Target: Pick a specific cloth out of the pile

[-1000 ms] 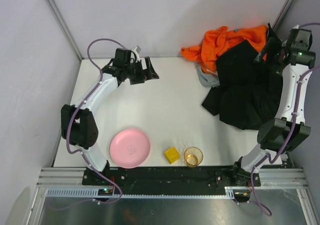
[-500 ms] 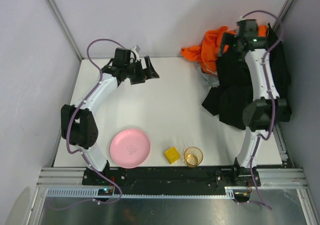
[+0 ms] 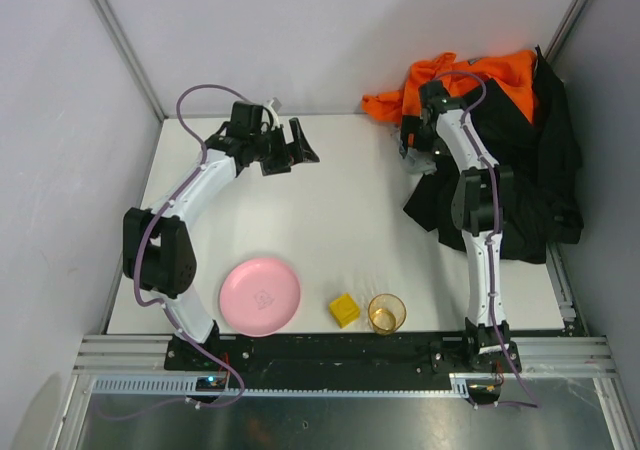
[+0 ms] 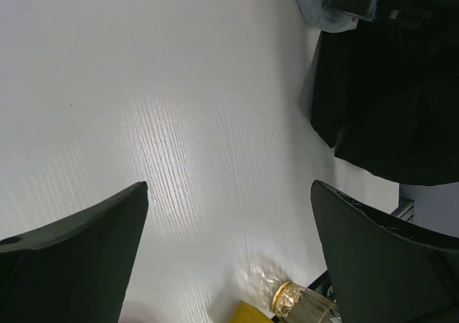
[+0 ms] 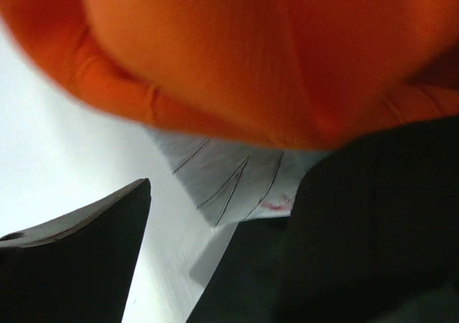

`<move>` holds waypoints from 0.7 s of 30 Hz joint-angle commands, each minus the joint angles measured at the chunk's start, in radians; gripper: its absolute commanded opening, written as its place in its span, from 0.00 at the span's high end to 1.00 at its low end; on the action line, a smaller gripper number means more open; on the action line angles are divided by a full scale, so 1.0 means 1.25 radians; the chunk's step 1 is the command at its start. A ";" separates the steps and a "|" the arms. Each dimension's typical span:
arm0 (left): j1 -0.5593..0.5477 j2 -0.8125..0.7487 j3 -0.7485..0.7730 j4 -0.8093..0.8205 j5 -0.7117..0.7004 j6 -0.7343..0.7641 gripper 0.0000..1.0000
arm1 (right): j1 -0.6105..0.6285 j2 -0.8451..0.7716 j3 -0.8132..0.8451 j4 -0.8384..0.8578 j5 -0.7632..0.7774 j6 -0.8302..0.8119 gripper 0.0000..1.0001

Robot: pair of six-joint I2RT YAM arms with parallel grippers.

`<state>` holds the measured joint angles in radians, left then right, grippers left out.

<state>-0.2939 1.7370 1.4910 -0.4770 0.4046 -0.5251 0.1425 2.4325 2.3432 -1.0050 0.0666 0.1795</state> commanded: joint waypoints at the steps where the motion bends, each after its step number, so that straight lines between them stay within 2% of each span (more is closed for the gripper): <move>1: 0.006 -0.027 -0.003 0.014 0.029 -0.016 0.00 | -0.005 0.049 0.053 -0.001 0.057 -0.001 0.01; 5: 0.006 -0.022 0.004 0.014 0.038 -0.018 0.00 | -0.016 0.101 0.076 -0.007 0.094 0.006 0.03; 8: 0.006 -0.015 0.012 0.014 0.043 -0.020 0.00 | -0.036 0.118 0.085 -0.009 0.103 0.009 0.12; 9: 0.006 -0.012 0.014 0.013 0.045 -0.021 0.00 | -0.046 0.119 0.088 -0.008 0.098 0.009 0.18; 11: 0.005 -0.005 0.021 0.014 0.048 -0.024 0.00 | -0.068 0.113 0.094 -0.003 0.085 0.009 0.39; 12: 0.005 -0.001 0.023 0.014 0.051 -0.024 0.00 | -0.079 0.106 0.097 0.000 0.079 0.009 0.56; 14: 0.005 0.008 0.028 0.016 0.054 -0.027 0.00 | -0.100 0.088 0.112 0.007 0.063 0.010 0.83; 15: 0.004 0.012 0.029 0.016 0.055 -0.028 0.00 | -0.123 0.077 0.116 0.010 0.053 0.012 0.91; 17: 0.004 0.021 0.030 0.021 0.059 -0.033 0.00 | -0.157 0.046 0.124 0.020 0.032 0.015 0.98; 21: -0.001 0.042 0.036 0.030 0.066 -0.040 0.00 | -0.223 -0.043 0.120 0.051 0.001 0.030 1.00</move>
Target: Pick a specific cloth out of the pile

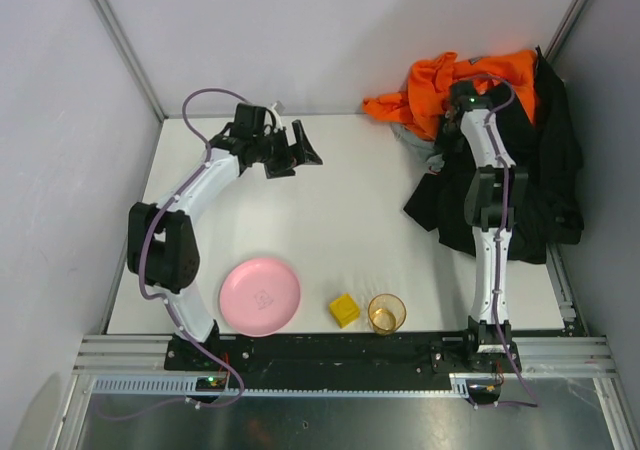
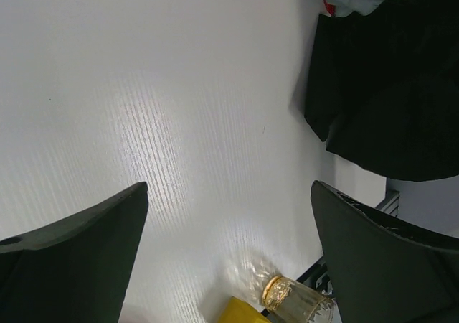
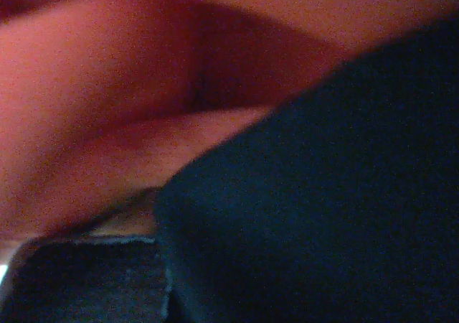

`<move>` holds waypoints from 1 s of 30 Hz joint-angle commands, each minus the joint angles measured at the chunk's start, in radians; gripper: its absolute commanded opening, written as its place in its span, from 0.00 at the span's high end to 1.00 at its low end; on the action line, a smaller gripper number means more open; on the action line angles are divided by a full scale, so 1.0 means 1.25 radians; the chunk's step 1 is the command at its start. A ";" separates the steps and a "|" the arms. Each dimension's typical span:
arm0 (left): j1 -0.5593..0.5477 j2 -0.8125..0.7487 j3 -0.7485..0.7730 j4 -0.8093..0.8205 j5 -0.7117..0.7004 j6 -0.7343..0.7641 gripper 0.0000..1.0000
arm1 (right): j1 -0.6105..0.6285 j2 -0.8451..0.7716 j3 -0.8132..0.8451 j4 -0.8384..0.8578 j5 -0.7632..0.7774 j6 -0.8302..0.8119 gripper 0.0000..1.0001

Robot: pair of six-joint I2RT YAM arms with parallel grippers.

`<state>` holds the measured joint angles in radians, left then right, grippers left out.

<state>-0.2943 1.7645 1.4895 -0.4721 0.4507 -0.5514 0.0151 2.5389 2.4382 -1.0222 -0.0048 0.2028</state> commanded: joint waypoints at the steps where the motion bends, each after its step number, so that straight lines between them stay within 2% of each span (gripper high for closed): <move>1: -0.004 0.027 0.040 0.028 0.031 -0.020 0.00 | -0.143 -0.144 0.046 0.069 0.052 0.016 1.00; 9: -0.040 0.117 0.116 0.035 0.064 -0.043 0.00 | -0.311 -0.283 0.007 0.108 -0.022 0.098 1.00; 12: -0.062 0.168 0.163 0.034 0.078 -0.059 0.00 | -0.345 -0.302 0.004 0.114 -0.043 0.106 1.00; 18: -0.104 0.288 0.301 0.034 0.119 -0.119 0.00 | -0.371 -0.314 -0.042 0.110 -0.067 0.115 1.00; 30: -0.179 0.545 0.614 0.034 0.145 -0.314 0.01 | -0.412 -0.285 -0.070 0.116 -0.126 0.154 1.00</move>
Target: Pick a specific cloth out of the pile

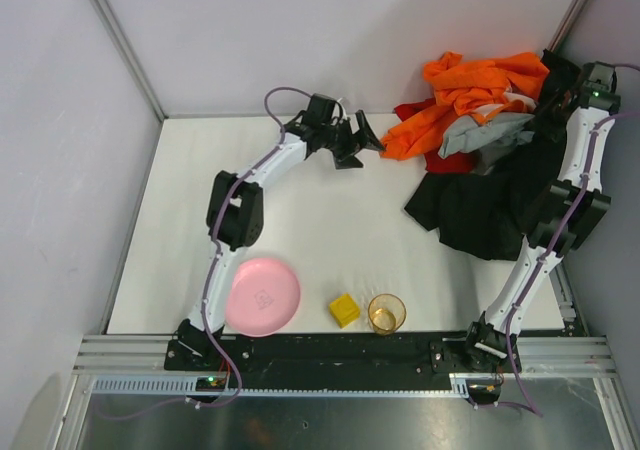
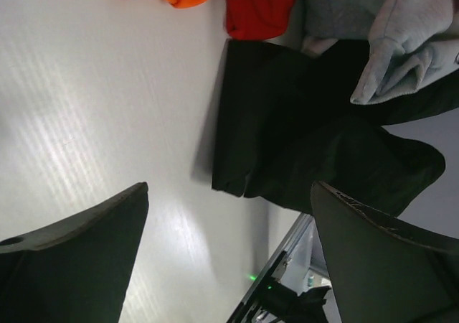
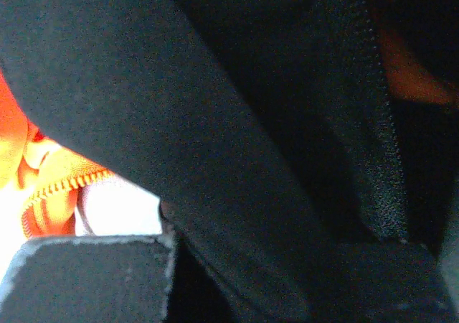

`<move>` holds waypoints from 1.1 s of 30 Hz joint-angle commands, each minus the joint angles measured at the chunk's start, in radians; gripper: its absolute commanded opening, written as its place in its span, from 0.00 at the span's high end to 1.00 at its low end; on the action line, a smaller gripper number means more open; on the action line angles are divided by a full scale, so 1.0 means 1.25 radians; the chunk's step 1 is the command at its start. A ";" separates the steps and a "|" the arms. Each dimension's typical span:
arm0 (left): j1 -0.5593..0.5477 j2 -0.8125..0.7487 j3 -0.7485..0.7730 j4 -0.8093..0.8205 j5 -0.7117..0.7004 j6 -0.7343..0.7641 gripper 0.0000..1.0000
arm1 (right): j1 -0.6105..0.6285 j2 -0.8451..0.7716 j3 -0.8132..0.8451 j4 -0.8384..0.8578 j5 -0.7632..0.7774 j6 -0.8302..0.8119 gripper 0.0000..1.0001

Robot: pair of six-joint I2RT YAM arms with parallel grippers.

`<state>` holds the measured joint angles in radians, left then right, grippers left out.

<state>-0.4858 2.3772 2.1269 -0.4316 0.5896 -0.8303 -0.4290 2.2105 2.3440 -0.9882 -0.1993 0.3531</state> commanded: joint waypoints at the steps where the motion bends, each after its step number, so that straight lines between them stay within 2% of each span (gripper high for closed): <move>1: -0.033 0.072 0.127 0.002 0.034 -0.101 0.02 | -0.062 -0.020 0.002 0.091 0.018 0.038 1.00; 5: -0.064 0.132 0.194 0.006 0.029 -0.159 0.03 | -0.076 -0.010 -0.005 0.096 -0.019 0.057 1.00; 18: -0.128 0.252 0.213 0.111 -0.068 -0.413 0.12 | -0.078 0.008 -0.015 0.107 -0.080 0.076 1.00; 24: -0.150 0.324 0.284 0.181 -0.126 -0.491 0.14 | -0.079 0.014 -0.018 0.109 -0.099 0.081 1.00; 33: -0.186 0.419 0.323 0.328 -0.236 -0.661 0.21 | -0.080 0.024 -0.026 0.111 -0.119 0.088 1.00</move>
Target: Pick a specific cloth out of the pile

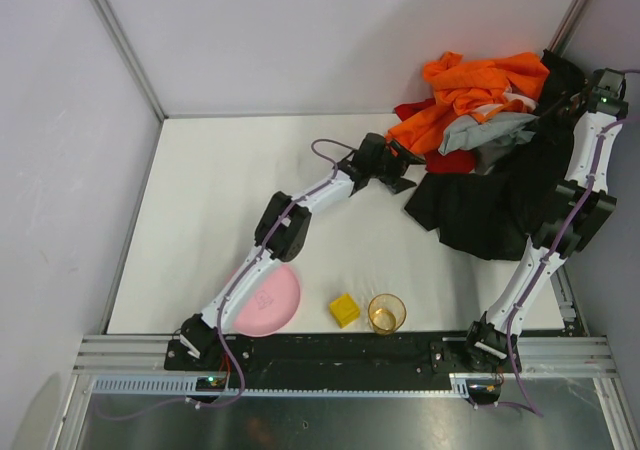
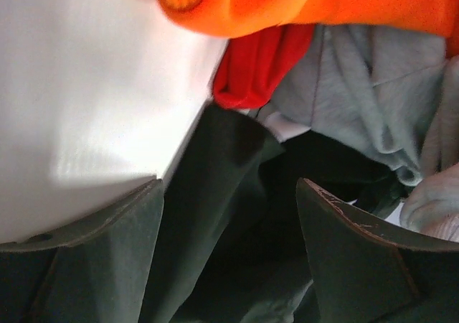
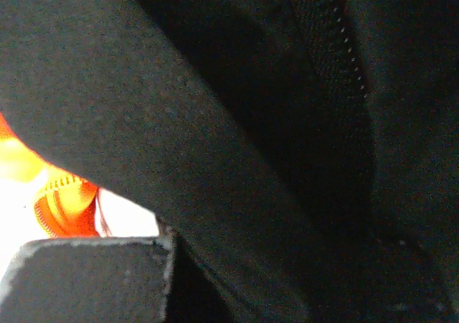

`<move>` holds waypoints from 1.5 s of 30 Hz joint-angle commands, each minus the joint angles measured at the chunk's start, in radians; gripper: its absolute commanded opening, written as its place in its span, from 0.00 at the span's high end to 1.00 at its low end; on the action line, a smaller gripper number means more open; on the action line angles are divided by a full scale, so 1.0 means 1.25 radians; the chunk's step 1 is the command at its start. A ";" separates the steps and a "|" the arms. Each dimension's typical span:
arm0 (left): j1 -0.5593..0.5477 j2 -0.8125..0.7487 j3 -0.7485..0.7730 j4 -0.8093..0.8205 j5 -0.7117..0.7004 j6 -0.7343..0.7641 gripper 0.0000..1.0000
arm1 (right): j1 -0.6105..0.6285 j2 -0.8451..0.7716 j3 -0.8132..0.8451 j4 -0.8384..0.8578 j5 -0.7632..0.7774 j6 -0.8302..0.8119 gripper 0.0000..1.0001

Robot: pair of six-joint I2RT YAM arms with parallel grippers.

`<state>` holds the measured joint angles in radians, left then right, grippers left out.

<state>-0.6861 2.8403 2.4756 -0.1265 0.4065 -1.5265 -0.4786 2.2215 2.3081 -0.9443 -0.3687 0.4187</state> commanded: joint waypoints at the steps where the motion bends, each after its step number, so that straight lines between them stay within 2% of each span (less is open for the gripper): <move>1: -0.030 0.060 0.055 0.090 -0.108 -0.118 0.23 | -0.041 0.016 0.002 0.076 0.014 0.036 1.00; 5: -0.049 0.086 0.083 0.132 -0.186 -0.148 0.30 | -0.041 0.019 0.001 0.077 0.006 0.039 1.00; 17: -0.069 0.149 0.133 0.129 -0.369 -0.230 0.55 | -0.051 0.023 -0.004 0.078 -0.019 0.045 1.00; 22: -0.056 0.163 0.136 0.138 -0.390 -0.251 0.75 | -0.062 0.024 -0.010 0.079 -0.036 0.049 1.00; 25: -0.039 0.152 0.133 0.147 -0.386 -0.218 0.93 | -0.065 0.022 -0.015 0.079 -0.041 0.050 1.00; 28: -0.022 0.131 0.122 0.159 -0.370 -0.165 0.99 | -0.064 0.022 -0.019 0.082 -0.044 0.051 1.00; 37: 0.007 0.043 0.049 0.176 -0.283 0.034 0.99 | -0.061 0.015 -0.023 0.085 -0.043 0.048 1.00; 38: 0.006 0.039 0.046 0.172 -0.274 0.044 0.96 | -0.061 0.014 -0.023 0.085 -0.043 0.048 1.00; 40: 0.004 0.038 0.040 0.164 -0.254 0.053 0.86 | -0.061 0.013 -0.023 0.084 -0.044 0.048 1.00; 45: -0.013 0.039 0.037 0.141 -0.222 0.077 0.50 | -0.061 0.008 -0.031 0.087 -0.047 0.048 1.00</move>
<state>-0.6743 2.9566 2.5320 0.1066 0.0826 -1.5074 -0.4999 2.2330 2.2772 -0.9066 -0.4591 0.4366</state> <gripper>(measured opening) 0.400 0.065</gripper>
